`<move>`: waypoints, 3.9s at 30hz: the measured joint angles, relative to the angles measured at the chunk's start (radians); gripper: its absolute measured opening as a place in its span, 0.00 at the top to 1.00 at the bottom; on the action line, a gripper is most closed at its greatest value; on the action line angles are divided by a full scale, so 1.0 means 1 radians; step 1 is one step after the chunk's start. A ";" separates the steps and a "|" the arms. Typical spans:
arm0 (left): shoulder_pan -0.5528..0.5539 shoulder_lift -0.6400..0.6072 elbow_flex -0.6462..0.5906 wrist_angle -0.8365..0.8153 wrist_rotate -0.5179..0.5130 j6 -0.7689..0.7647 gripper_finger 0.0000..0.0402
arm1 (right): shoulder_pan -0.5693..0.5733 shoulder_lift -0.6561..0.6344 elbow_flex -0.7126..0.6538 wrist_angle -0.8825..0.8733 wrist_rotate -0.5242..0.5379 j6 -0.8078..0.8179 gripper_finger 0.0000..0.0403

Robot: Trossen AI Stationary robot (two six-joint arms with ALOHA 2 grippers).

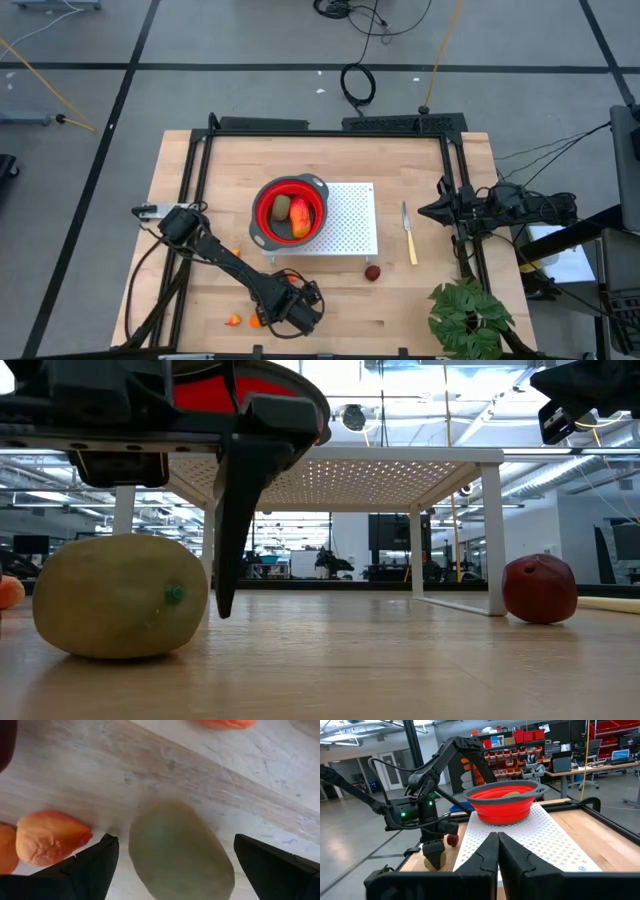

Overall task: Pick & Place Fruit
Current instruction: Put the brown kiwi into the red strainer bowl on the shelf

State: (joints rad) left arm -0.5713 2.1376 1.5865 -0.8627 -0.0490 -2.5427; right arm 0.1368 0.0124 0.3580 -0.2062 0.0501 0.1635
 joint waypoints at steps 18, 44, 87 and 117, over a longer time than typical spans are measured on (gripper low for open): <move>0.000 0.000 -0.002 -0.006 -0.037 -0.002 0.41 | 0.000 0.000 0.000 0.000 0.000 0.000 1.00; -0.093 -0.126 0.210 0.116 -0.511 0.525 0.39 | 0.000 0.000 0.000 0.000 0.000 0.000 1.00; -0.085 -0.124 0.210 1.630 -0.349 3.081 0.39 | 0.000 0.000 0.000 0.007 0.000 0.000 1.00; -0.020 -0.124 0.210 2.100 -0.820 2.477 0.39 | 0.000 0.000 0.000 0.006 0.000 0.000 1.00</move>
State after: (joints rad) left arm -0.5917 2.0136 1.7969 1.2369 -0.8686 -0.0655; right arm 0.1369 0.0120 0.3579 -0.1997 0.0501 0.1635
